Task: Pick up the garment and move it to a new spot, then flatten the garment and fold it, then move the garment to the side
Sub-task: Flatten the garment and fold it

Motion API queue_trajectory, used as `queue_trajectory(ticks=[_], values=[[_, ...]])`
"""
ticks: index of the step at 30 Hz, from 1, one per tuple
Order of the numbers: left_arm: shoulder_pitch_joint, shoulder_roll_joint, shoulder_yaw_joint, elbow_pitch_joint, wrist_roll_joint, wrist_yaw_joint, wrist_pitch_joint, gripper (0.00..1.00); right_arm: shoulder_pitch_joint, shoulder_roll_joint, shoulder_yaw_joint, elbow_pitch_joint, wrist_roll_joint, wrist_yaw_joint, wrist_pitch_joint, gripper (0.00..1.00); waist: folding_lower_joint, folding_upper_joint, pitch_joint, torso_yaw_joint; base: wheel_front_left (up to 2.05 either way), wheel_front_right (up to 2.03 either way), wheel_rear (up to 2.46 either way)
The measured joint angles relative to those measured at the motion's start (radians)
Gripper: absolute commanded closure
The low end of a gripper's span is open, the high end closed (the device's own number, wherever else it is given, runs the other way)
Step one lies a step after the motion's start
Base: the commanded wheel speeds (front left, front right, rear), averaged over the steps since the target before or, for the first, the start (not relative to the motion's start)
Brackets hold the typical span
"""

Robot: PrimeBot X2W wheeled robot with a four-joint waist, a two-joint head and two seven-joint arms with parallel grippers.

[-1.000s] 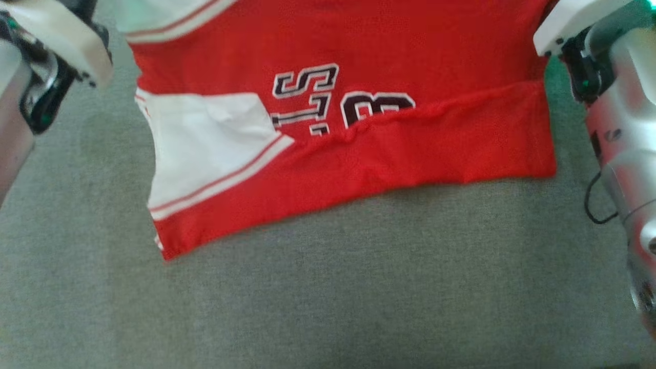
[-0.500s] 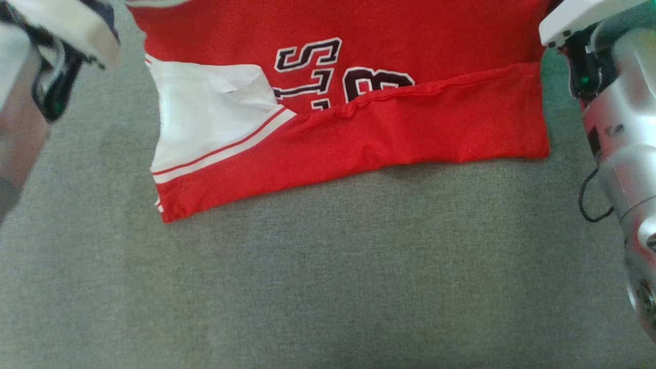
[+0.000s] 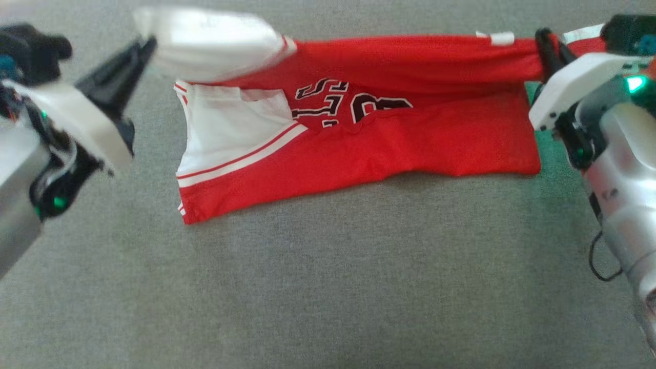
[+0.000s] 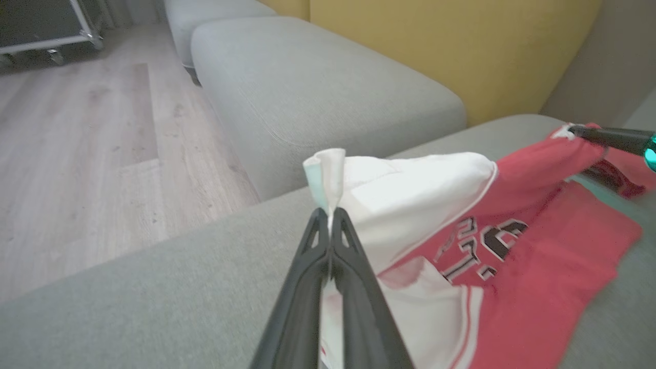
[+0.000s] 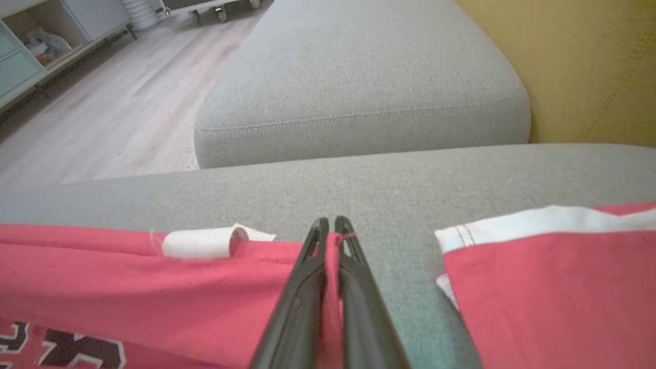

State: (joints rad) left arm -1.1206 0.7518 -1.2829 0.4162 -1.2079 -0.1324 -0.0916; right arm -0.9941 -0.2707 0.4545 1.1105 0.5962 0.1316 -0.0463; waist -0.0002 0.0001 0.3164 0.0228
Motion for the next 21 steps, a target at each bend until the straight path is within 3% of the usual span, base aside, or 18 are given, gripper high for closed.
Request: queue_trajectory(ticks=[9, 21], values=[[0.126, 0.130, -0.043, -0.207, -0.058, 0.000, 0.182, 1.00, 0.096, -0.084, 0.137, -0.127, 0.130, 0.000, 0.193, 1.00, 0.0000, 0.0000, -0.053, -0.019, 0.00, 0.00, 0.00], [0.198, 0.175, -0.047, -0.300, -0.087, 0.000, 0.286, 1.00, 0.148, -0.162, 0.263, -0.233, 0.240, 0.000, 0.362, 1.00, 0.0001, 0.0000, -0.094, -0.038, 0.00, 0.00, 0.00]])
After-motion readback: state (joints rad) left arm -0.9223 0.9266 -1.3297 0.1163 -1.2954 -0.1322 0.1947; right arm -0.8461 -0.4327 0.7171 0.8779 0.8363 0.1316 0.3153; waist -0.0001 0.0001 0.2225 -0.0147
